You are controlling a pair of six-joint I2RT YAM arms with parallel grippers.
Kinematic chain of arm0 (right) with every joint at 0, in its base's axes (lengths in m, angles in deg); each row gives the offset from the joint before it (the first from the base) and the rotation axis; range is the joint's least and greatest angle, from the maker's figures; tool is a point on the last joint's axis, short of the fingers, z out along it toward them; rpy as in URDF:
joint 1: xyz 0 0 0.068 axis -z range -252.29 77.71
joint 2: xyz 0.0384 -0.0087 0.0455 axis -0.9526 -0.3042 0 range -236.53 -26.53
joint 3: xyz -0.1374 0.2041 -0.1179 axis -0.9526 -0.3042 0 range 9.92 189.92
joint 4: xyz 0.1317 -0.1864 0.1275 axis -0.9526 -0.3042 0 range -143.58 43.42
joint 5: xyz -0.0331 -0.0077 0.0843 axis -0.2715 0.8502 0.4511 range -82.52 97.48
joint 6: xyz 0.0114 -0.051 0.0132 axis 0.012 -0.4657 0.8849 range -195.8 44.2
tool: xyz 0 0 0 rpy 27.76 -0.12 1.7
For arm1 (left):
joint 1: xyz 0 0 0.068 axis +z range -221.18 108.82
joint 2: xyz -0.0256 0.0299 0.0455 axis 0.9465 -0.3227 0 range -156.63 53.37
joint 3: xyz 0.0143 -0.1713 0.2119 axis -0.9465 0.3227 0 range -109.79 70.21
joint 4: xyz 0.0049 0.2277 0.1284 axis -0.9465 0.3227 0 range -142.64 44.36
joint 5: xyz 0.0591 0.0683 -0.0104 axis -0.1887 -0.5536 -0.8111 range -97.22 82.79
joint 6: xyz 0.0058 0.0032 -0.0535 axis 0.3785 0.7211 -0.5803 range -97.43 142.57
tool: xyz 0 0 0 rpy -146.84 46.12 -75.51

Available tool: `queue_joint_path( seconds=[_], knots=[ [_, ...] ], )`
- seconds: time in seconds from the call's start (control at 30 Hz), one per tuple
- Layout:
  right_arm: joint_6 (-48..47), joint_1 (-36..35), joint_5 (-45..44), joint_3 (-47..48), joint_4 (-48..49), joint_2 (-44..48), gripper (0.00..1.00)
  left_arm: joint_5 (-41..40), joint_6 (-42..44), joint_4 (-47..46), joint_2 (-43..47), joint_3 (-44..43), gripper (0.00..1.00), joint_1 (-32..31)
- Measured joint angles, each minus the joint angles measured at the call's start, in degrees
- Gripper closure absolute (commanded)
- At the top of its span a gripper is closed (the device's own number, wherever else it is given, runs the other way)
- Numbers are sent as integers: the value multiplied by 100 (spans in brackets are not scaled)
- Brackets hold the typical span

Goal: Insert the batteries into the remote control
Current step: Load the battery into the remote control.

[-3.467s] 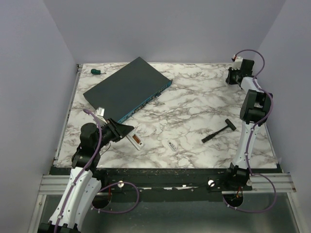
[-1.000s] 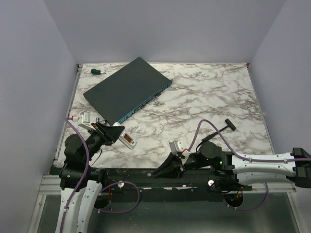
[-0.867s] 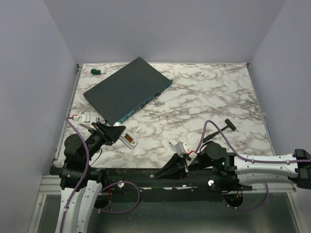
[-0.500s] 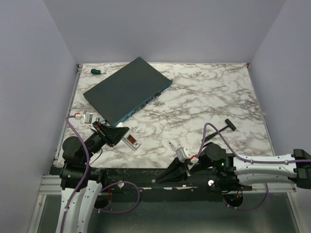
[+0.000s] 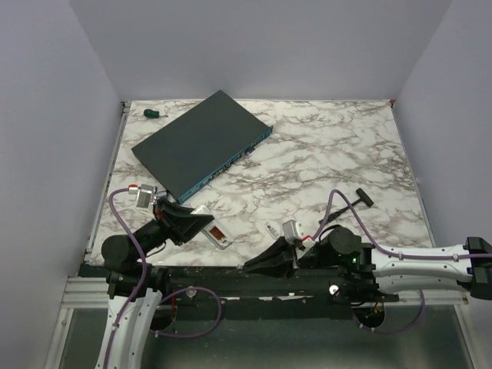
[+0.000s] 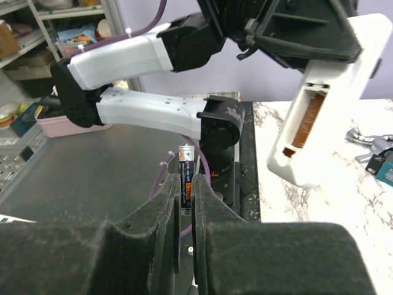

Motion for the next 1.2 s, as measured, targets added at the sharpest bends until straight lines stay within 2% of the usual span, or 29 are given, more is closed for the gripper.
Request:
queue_joint_path(
  seconds=[0.13,0.37,0.63,0.97,1.2],
  knots=[
    [57,0,-249,-42,42,258,99,258,-201,-573,52,33,100,0],
    [52,-2,-752,-260,83,776,99,461,-9,-903,208,31,100,0],
    [-59,-4,-1088,-413,66,994,99,511,1038,-356,485,-400,100,0],
    [-74,-11,-1285,-472,66,1025,99,688,1462,-315,562,-452,100,0],
    [-146,-13,-1803,-461,122,686,99,-81,1353,616,575,-651,100,0]
  ],
)
